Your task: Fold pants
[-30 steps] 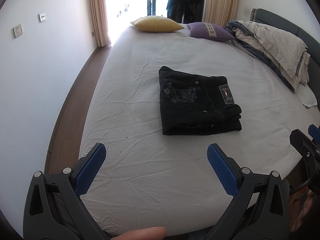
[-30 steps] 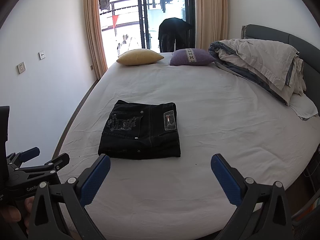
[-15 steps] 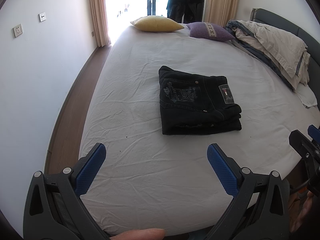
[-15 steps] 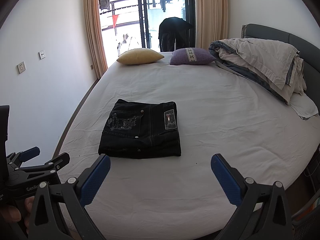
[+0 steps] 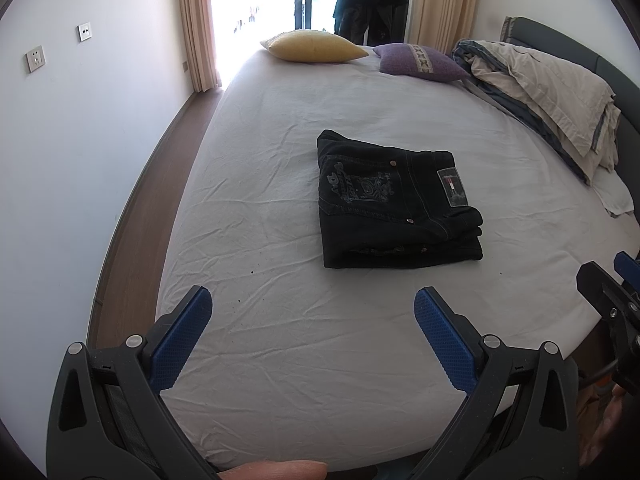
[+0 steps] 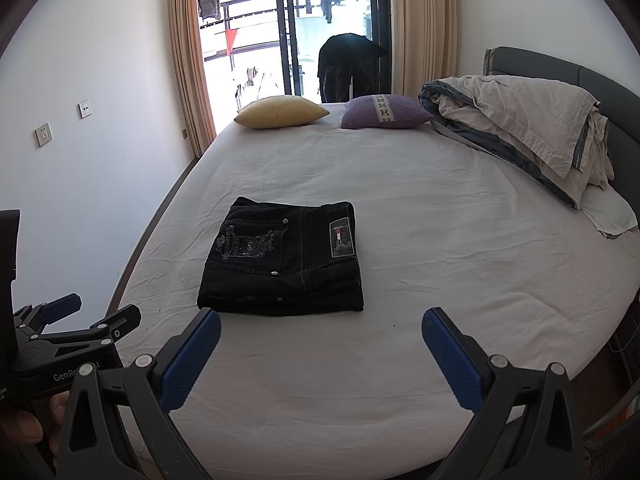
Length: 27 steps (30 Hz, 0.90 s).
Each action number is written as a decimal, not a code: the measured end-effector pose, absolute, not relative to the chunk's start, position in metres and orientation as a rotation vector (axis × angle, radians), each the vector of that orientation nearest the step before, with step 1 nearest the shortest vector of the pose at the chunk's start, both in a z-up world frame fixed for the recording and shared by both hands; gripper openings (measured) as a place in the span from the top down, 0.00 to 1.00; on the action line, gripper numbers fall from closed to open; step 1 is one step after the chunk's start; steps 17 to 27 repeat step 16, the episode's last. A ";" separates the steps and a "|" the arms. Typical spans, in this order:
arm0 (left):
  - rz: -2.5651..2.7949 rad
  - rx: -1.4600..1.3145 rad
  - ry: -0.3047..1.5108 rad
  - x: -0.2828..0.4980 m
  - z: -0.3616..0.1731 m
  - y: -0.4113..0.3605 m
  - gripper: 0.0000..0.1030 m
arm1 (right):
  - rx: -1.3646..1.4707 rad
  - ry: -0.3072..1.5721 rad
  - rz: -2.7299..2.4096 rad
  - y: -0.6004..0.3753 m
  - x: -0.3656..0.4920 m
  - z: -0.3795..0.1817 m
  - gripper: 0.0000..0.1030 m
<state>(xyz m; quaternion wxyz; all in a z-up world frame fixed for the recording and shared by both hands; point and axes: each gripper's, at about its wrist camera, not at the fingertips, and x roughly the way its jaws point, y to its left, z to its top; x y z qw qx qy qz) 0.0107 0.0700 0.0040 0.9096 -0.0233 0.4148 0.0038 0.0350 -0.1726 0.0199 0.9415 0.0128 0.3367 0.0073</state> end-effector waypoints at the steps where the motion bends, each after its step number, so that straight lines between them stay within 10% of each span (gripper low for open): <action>1: 0.008 -0.048 0.856 0.011 0.004 0.070 0.00 | 0.026 0.688 0.016 -0.172 0.035 0.018 0.00; 27: 0.017 -0.031 0.845 0.003 -0.005 0.069 0.00 | 0.030 0.696 0.015 -0.168 0.030 0.009 0.00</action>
